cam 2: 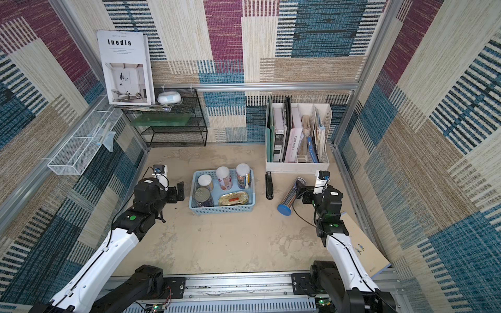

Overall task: Put the canned food in the basket
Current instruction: Reset both arms

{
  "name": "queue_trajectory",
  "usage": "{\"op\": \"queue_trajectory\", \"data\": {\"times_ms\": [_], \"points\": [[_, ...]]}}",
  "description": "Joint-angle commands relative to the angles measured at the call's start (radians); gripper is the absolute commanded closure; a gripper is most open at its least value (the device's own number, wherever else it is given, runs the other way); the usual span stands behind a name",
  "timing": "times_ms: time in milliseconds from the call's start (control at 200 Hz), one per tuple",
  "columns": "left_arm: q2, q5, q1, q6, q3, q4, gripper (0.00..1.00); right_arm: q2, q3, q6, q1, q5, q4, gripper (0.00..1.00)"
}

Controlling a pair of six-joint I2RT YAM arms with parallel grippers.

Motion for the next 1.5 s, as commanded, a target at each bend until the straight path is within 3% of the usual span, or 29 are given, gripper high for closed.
{"op": "queue_trajectory", "data": {"times_ms": [0,215,491,826,967,1162,1493], "points": [[-0.033,-0.153,0.018,-0.061,-0.09,0.188,0.0,0.07,-0.002,-0.06,0.0,0.074,0.149,0.01],[0.036,-0.201,0.051,0.007,-0.213,0.393,0.0,0.216,-0.065,-0.096,0.005,0.089,0.345,0.01],[0.203,-0.106,0.117,0.019,-0.289,0.608,0.01,0.308,-0.155,-0.14,0.004,0.134,0.622,0.01],[0.479,0.081,0.169,0.082,-0.299,0.897,0.01,0.572,-0.238,-0.138,0.004,0.162,0.994,0.01],[0.611,0.166,0.209,0.069,-0.265,0.938,0.01,0.563,-0.228,-0.145,0.004,0.139,0.963,0.01],[0.613,0.199,0.223,0.063,-0.261,0.932,0.01,0.581,-0.13,-0.139,0.004,0.169,0.789,0.01],[0.611,0.198,0.222,0.062,-0.264,0.935,0.01,0.581,-0.129,-0.14,0.005,0.168,0.79,0.01]]}}
